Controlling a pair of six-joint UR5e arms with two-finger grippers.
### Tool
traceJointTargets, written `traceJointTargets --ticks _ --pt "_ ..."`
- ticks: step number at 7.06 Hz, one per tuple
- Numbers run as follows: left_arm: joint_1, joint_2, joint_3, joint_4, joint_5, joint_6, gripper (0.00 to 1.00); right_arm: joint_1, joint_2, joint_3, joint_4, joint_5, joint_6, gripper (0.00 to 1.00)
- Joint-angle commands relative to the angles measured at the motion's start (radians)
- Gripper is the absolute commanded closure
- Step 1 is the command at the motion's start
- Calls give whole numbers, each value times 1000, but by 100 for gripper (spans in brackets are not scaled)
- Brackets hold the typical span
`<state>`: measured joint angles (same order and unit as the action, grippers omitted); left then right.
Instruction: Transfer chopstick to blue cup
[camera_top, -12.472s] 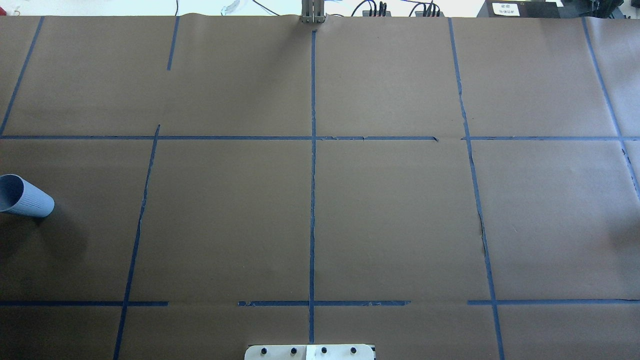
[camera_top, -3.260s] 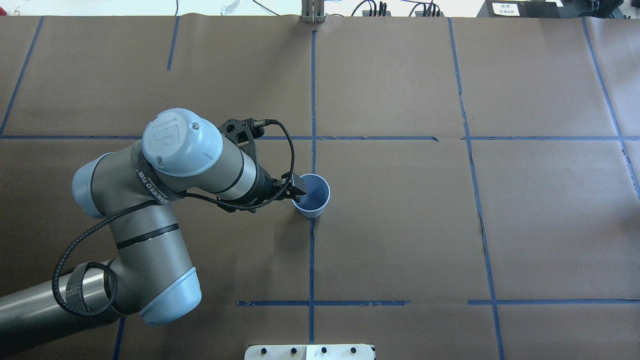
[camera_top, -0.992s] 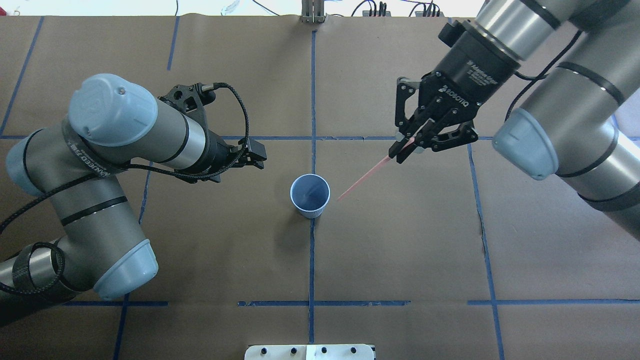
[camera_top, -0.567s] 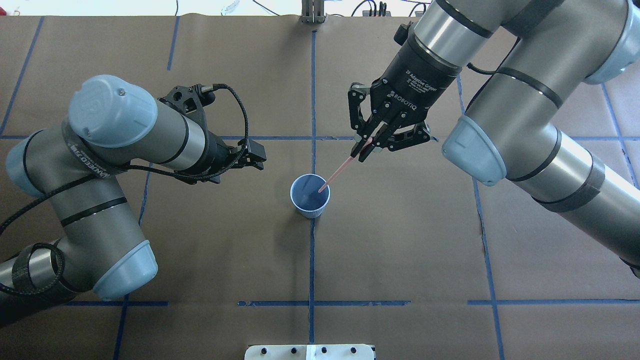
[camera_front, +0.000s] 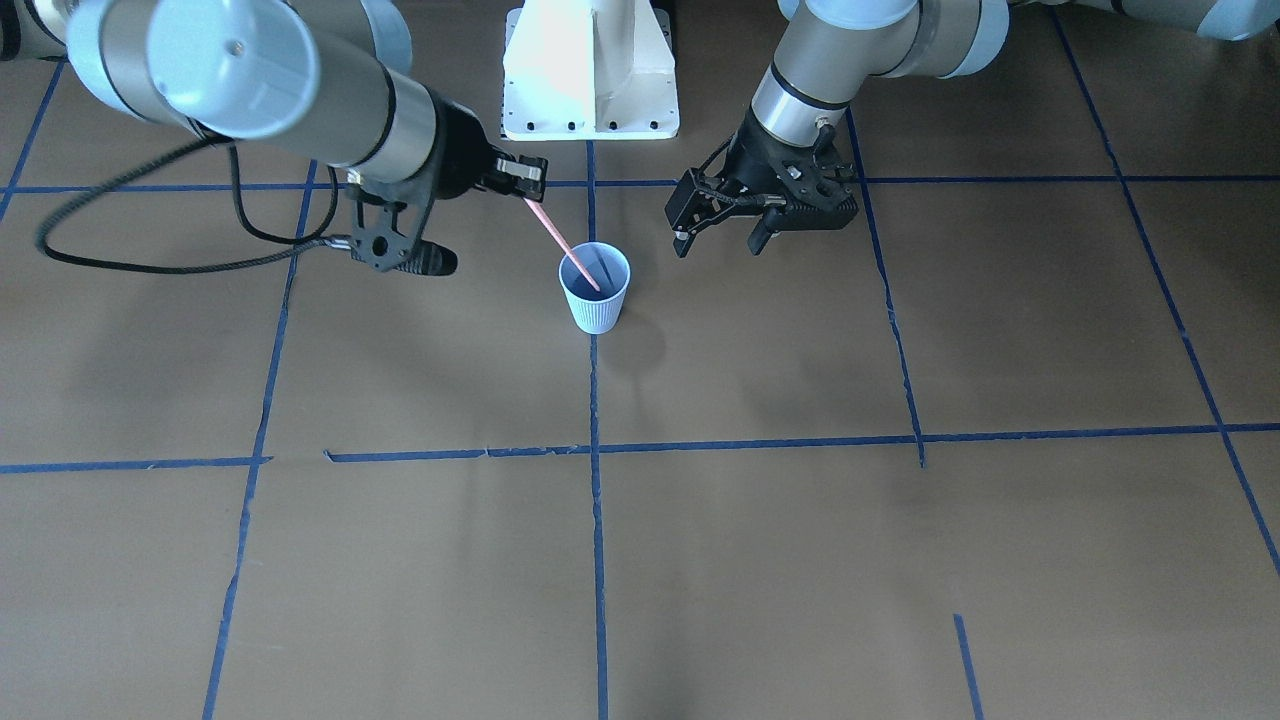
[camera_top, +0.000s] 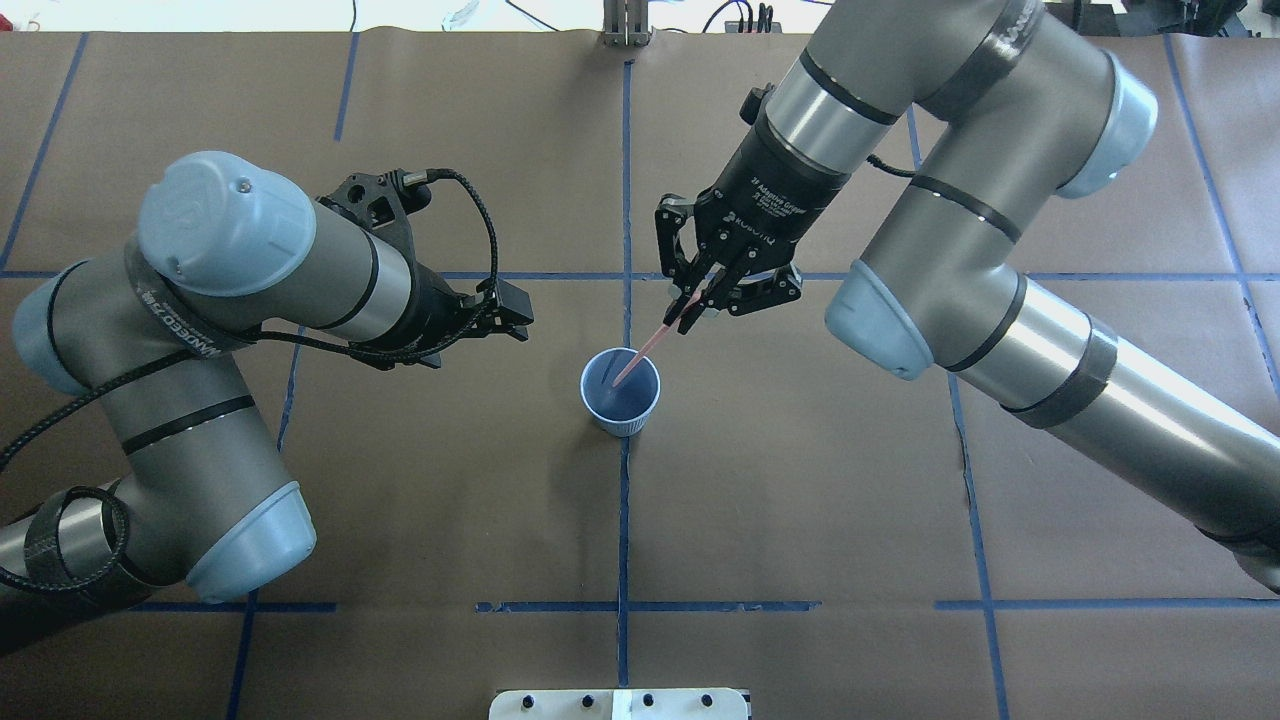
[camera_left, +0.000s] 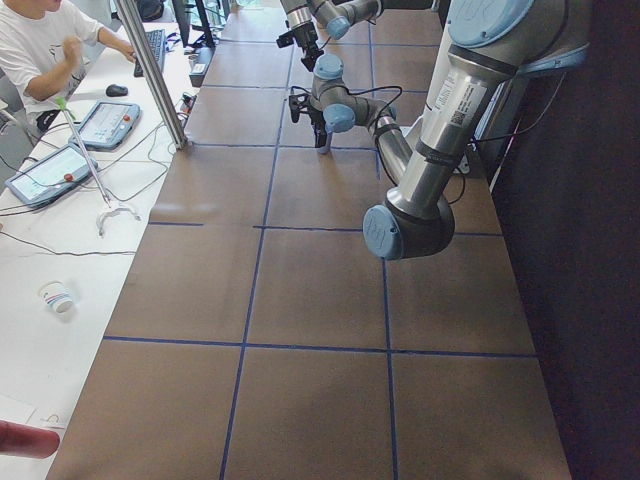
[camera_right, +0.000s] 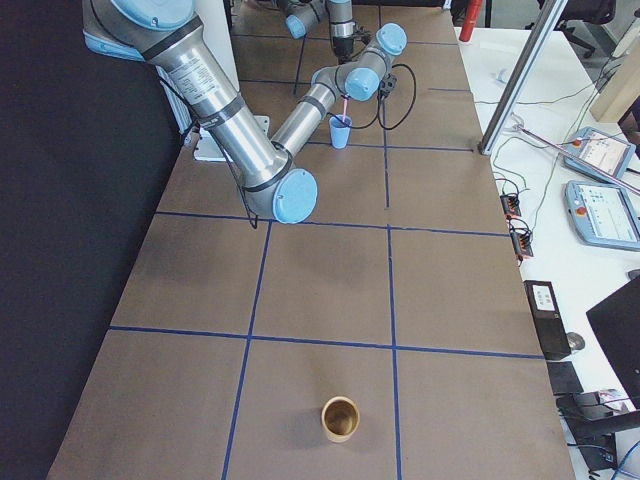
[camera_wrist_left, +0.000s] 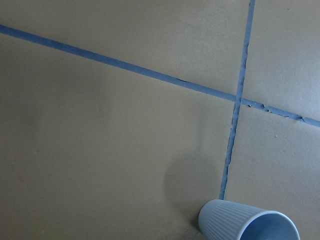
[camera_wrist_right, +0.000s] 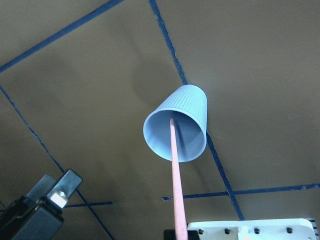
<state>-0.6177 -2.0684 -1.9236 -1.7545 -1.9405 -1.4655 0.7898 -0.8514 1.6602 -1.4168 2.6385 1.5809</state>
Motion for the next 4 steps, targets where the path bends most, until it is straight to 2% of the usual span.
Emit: traceJointTargets --ticks 1,2,3,4 --pt "1 1 0 0 0 1 0 -73 3 -56 116 -98 109 1" --pt "0 -1 0 0 0 1 0 -76 3 -51 118 -101 119 0" --pt "-1 1 0 1 0 2 0 -70 0 14 118 -103 129 0" --pt "-7 7 -2 1 0 10 0 12 -71 130 110 -100 128 0"
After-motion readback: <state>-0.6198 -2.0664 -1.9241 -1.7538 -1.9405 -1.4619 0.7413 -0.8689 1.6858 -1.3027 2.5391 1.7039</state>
